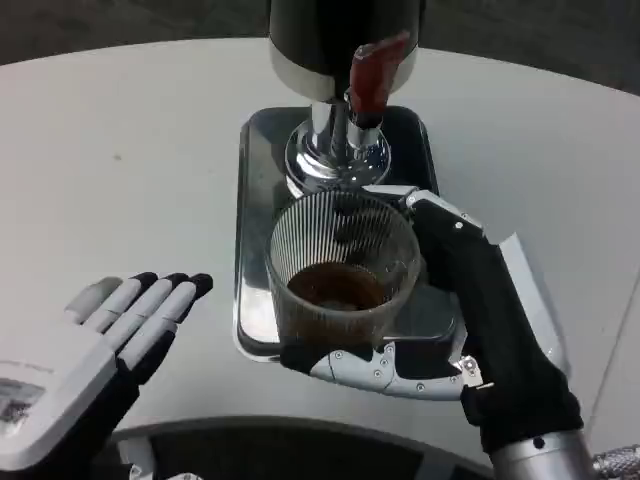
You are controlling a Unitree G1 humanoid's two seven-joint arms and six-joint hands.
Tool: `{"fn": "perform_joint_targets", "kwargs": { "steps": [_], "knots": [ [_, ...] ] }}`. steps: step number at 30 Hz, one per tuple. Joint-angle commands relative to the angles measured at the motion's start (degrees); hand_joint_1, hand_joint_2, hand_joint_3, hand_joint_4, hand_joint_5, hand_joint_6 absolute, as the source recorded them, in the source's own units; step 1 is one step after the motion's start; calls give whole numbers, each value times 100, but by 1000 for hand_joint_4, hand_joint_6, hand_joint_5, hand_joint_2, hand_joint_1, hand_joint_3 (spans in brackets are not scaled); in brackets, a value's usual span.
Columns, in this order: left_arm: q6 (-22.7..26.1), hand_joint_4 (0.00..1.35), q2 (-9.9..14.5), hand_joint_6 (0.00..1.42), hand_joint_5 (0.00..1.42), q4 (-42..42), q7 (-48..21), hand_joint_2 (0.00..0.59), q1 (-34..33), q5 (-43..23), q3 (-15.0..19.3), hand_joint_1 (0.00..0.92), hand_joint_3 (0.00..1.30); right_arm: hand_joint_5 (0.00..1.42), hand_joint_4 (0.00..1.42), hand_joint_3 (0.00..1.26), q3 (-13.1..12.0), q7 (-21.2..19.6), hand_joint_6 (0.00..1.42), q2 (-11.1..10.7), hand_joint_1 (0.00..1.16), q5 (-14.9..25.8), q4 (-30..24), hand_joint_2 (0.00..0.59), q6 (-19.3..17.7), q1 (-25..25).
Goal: Grasp the cup under the faucet to collect the drink, then remove the cup.
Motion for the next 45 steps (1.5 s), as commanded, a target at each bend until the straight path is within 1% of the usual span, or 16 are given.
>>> {"fn": "perform_joint_targets", "kwargs": {
  "steps": [1, 6, 10, 13, 20, 22, 26, 31, 35, 38, 42, 45],
  "knots": [
    [-284, 0, -97, 0, 0, -107, 169, 49, 289, 107, 141, 0, 0, 978, 878, 667, 122, 239, 1365, -60, 1086, 102, -519, 101, 22, 310],
    [-437, 0, -152, 0, 0, -123, 160, 44, 414, 151, 190, 0, 0, 978, 877, 667, 202, 604, 1365, -199, 1086, 182, -1017, 101, 152, 701],
    [-487, 0, -167, 0, 0, -186, 103, 41, 385, 175, 115, 0, 0, 977, 872, 667, 219, 821, 1348, -298, 1086, 277, -1211, 101, 183, 857],
    [-463, 0, -164, 0, 0, -229, 34, 39, 311, 190, 17, 0, 0, 977, 872, 667, 204, 871, 1348, -322, 1086, 345, -1252, 101, 183, 940],
    [-313, 0, -112, 0, 0, -264, -169, 35, 10, 271, -256, 0, 0, 977, 872, 667, 33, 841, 1348, -339, 1086, 437, -1350, 101, 115, 1059],
    [-250, 0, -105, 0, 0, -307, -258, 33, -46, 324, -300, 0, 0, 977, 872, 667, 20, 846, 1348, -342, 1086, 444, -1363, 101, 90, 1050],
    [-148, 0, -161, 0, 0, -328, -267, 21, -128, 421, -366, 0, 0, 977, 872, 667, -5, 819, 1348, -415, 1086, 366, -1355, 101, -94, 1011],
    [33, 0, -236, 0, 0, -244, -215, 19, -257, 570, -464, 0, 0, 977, 872, 671, -1, 763, 1348, -432, 1086, 335, -1352, 101, -139, 1014],
    [132, 0, -250, 0, 0, -237, -203, 18, -311, 612, -503, 0, 0, 977, 872, 673, 82, 686, 1348, -363, 1086, 298, -1357, 101, -99, 1094],
    [198, 0, -259, 0, 0, -243, -218, 17, -313, 621, -527, 0, 0, 977, 872, 674, 101, 667, 1348, -364, 1086, 282, -1357, 101, -97, 1122],
    [251, 0, -274, 0, 0, -240, -203, 16, -334, 637, -592, 0, 0, 977, 872, 674, -16, 678, 1348, -394, 1086, 298, -1358, 101, -96, 1073],
    [271, 0, -286, 0, 0, -241, -197, 16, -394, 640, -638, 0, 0, 977, 872, 674, -47, 689, 1348, -389, 1086, 291, -1370, 101, -91, 1021]
  ]
}}
